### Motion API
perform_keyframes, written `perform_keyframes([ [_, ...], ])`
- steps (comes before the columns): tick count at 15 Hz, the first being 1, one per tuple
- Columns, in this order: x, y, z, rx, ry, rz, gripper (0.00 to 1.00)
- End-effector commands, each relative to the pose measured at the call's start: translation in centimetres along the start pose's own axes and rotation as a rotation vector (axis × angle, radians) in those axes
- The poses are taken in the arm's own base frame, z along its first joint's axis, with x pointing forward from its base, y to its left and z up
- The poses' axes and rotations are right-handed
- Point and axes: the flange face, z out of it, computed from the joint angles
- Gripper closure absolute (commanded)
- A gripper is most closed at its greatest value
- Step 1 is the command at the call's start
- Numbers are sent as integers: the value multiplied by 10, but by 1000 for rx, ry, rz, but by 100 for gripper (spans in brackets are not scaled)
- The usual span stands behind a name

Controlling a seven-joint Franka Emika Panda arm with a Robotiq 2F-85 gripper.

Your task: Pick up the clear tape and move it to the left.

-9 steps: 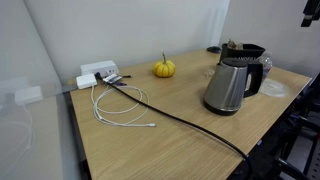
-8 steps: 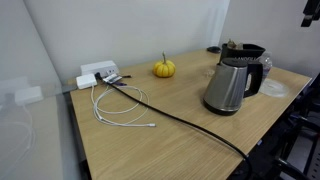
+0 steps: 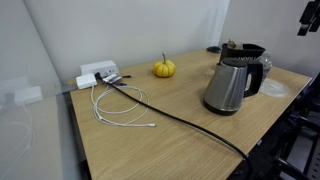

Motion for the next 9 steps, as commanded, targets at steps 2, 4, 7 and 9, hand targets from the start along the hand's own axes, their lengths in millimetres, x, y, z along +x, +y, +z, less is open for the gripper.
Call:
perform_keyframes([
  [2,8,20,40,44,9,18,0],
  [4,13,25,59,52,-11,25,0],
  [7,12,20,67,43,-48,34,0],
  [9,15,22,77,40,-71,35,0],
])
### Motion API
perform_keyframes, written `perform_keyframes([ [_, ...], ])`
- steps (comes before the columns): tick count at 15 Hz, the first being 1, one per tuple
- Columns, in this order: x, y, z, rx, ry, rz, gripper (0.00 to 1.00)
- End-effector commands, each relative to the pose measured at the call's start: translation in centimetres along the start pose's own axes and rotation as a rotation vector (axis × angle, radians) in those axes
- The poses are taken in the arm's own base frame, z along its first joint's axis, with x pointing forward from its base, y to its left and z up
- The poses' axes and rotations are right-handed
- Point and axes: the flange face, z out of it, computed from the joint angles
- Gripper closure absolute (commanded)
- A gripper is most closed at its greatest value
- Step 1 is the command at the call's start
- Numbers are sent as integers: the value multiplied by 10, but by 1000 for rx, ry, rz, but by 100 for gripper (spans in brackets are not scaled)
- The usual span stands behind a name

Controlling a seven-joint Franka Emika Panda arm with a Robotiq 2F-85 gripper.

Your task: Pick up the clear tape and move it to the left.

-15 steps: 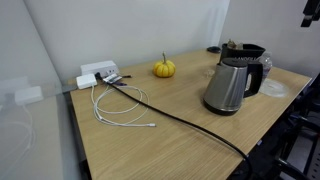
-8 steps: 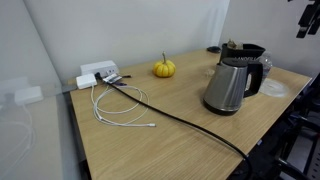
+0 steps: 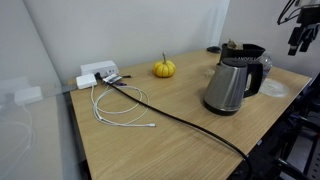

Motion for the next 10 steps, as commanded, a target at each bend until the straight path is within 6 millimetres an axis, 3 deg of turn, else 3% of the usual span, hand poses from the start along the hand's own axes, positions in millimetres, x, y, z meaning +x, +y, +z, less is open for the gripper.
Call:
perform_keyframes([
  [1,1,1,-1,-1,-1,1,0],
  [4,2,1,-3,-3,3,2,0],
  [10,6,19,34,43,-2,21,0],
])
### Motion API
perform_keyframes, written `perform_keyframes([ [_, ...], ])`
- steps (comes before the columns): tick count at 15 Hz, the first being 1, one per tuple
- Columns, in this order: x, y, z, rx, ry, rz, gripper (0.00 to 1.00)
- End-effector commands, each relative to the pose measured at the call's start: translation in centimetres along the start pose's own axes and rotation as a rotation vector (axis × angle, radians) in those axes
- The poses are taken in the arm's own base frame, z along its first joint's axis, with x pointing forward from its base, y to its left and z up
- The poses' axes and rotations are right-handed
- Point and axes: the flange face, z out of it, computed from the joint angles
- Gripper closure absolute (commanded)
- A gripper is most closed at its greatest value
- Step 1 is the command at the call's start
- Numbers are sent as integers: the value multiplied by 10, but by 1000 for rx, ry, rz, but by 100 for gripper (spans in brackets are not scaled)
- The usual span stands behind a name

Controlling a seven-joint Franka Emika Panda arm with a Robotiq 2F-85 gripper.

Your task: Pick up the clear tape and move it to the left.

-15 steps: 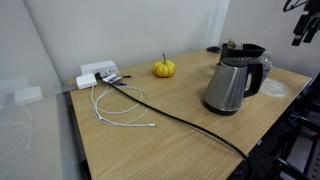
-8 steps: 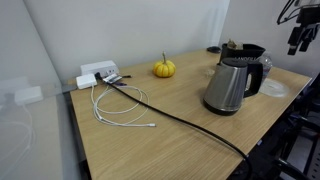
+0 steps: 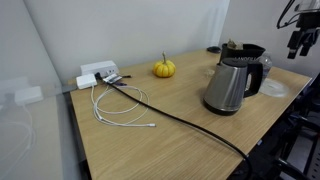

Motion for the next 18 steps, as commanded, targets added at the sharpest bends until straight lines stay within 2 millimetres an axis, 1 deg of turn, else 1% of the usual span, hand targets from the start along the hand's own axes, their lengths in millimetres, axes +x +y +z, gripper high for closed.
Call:
perform_keyframes([
  [1,10,15,24,4,26,-26,0],
  [6,29,28,71,-21,42,-65,0],
  [9,38,30,93,-21,58,-63,0],
  [14,50,30,118,-26,49,-58,0],
  [18,46,34,127,-17,35,-44,0],
])
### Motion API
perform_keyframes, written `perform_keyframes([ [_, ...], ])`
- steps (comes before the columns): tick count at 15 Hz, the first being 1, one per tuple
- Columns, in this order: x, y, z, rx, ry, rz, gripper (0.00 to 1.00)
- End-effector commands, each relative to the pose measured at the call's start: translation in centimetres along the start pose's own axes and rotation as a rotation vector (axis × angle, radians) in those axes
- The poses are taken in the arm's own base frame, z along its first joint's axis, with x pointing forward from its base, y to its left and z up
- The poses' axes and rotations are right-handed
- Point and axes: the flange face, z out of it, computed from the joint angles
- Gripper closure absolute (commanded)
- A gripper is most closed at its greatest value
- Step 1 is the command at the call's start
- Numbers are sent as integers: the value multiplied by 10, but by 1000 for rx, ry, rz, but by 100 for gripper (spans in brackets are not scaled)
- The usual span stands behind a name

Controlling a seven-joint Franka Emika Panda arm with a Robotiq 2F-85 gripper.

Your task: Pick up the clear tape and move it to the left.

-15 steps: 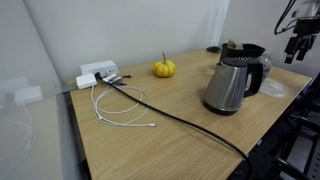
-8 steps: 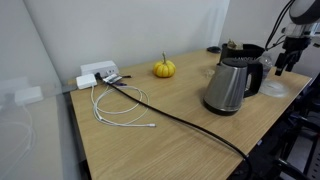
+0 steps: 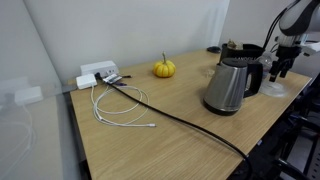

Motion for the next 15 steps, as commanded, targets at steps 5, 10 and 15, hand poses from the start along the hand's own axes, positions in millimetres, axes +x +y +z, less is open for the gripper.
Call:
perform_keyframes([
  [5,-7,16,14,36,1,46,0],
  [10,-6,16,20,60,-3,64,39],
  [15,-2,16,25,70,-7,68,75],
])
